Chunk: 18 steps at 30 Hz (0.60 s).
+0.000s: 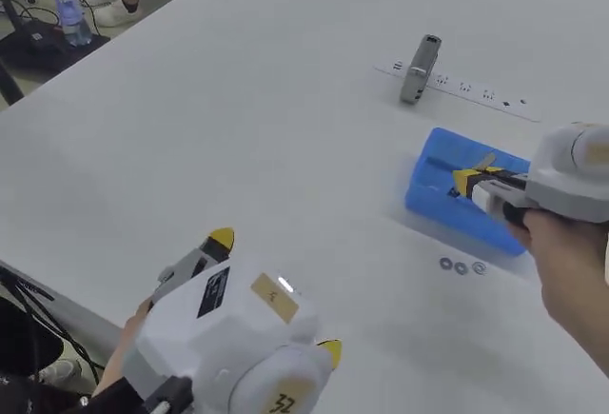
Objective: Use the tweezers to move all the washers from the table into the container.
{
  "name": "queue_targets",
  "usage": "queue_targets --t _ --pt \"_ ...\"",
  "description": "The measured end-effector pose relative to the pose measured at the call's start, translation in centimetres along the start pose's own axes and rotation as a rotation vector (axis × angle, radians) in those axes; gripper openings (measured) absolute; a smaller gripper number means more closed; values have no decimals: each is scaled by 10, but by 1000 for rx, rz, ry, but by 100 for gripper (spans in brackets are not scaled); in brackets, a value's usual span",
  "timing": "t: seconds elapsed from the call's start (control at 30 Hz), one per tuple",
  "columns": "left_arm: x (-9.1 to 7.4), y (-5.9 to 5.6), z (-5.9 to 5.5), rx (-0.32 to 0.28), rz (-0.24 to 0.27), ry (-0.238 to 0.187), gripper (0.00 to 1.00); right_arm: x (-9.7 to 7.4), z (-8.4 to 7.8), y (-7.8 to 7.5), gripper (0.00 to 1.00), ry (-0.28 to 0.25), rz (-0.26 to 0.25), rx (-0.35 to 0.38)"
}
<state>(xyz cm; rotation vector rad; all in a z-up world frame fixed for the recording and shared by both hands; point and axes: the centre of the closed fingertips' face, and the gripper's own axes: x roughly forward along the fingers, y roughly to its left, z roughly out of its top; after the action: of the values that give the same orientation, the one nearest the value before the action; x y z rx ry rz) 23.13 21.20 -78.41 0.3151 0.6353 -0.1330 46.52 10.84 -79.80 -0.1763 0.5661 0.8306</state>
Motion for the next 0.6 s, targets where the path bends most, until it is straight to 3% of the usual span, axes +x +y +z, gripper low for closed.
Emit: queue_targets --t 0.27,0.37,0.6 --pt "0 -2 -1 20 -4 6 87 -14 17 0 2 -36 -10 -43" --pt "0 -3 -1 23 -6 8 87 -32 26 3 2 -68 1 -26" --pt "-1 -3 0 24 -9 5 87 -59 25 18 2 -100 27 -38"
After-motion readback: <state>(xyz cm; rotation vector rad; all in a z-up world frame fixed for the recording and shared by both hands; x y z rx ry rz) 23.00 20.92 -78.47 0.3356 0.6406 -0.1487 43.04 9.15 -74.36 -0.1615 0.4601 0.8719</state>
